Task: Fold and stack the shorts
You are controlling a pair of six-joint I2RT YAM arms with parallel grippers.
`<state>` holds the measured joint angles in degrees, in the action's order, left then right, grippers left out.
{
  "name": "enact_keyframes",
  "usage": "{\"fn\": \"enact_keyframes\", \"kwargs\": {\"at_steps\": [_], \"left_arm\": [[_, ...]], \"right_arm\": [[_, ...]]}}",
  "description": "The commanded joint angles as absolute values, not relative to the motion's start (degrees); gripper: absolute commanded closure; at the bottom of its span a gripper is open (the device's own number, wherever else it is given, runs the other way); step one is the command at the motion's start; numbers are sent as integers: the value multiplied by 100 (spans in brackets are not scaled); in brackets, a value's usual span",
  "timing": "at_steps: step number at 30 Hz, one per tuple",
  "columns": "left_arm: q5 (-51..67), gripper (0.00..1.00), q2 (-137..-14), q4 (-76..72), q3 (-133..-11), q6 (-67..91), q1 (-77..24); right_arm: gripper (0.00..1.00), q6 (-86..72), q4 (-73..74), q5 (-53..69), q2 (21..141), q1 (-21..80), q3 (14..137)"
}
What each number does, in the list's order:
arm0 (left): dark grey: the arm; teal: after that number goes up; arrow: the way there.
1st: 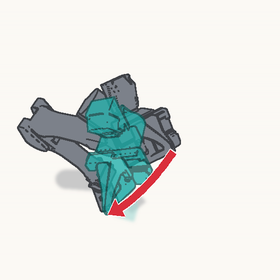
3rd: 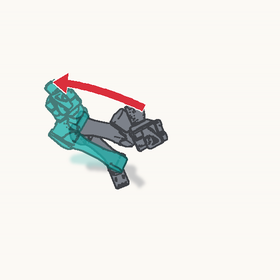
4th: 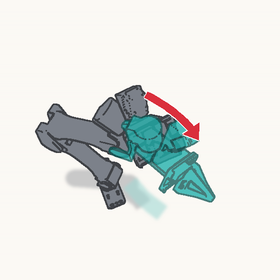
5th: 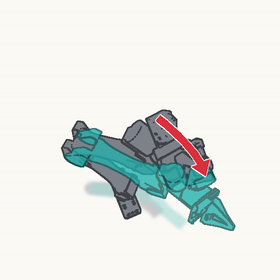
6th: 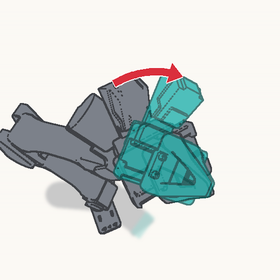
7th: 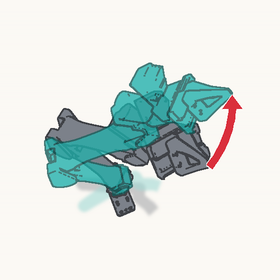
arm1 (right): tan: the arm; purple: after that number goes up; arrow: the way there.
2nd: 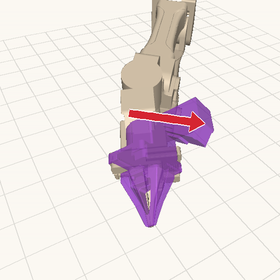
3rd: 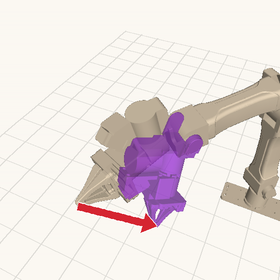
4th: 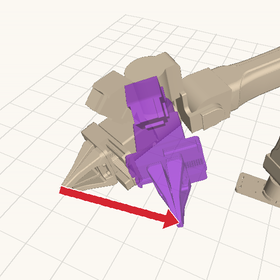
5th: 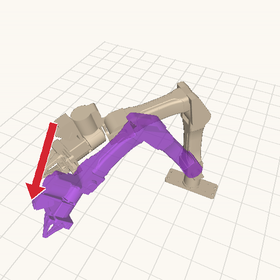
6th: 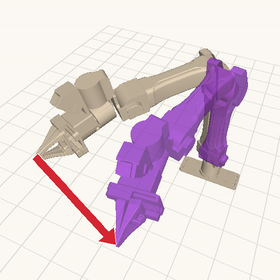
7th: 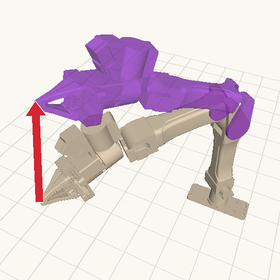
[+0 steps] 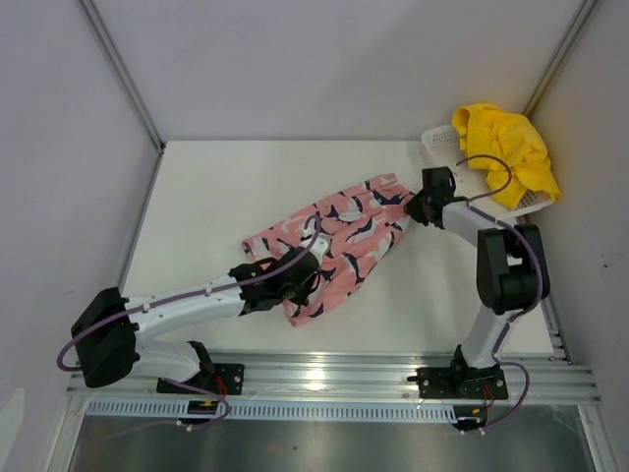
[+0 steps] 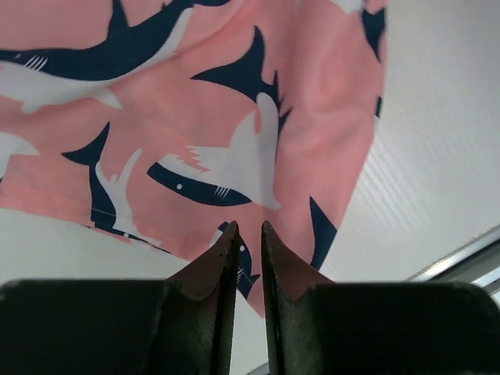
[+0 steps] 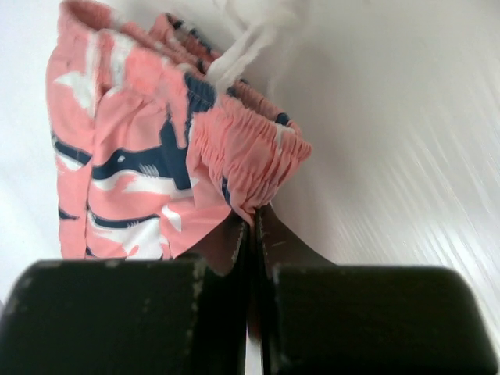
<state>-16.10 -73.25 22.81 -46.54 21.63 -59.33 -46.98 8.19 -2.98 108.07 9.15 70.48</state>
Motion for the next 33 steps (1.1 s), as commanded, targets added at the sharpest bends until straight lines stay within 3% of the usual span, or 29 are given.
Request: {"fn": "enact_keyframes", "kwargs": {"at_steps": [1,7,13,14,15,16,19,20,25,33], "left_arm": [[-1372,80,-7252,2602,-4729,2241,-5653],[-651,63,-6548,2355,-4912,2206,-4565],[-273,62,-6758,2101,-5229,1943,-3176],[-229,62,-6837,2066,-5264,1908,-3051],[-150,62,-6916,1996,-5352,1812,-2945],[-115,62,-7091,1969,-5440,1767,-2770],[-44,63,-7364,1951,-5659,1731,-2584],[-44,63,-7383,1934,-5678,1766,-2584],[482,63,-7330,1600,-5520,1811,-2610],[650,62,-7207,1232,-4994,1907,-3084]], "right_arm": [[100,-5264,826,-1246,9933,1238,6174],[100,-5572,1300,-1915,8966,2239,5221],[98,-5949,2100,-2127,8622,4074,4869],[92,-5968,2135,-2049,8613,4278,4817],[79,-5976,2144,-1943,8613,4472,4799],[52,-6003,2162,-1864,8561,4865,4790],[18,-5924,2311,-1985,8316,5290,4808],[14,-5793,2303,-1934,8088,5361,4808],[13,-4782,2294,-1320,7480,4792,4896],[13,-3535,1415,1367,7276,2858,4456]]}}
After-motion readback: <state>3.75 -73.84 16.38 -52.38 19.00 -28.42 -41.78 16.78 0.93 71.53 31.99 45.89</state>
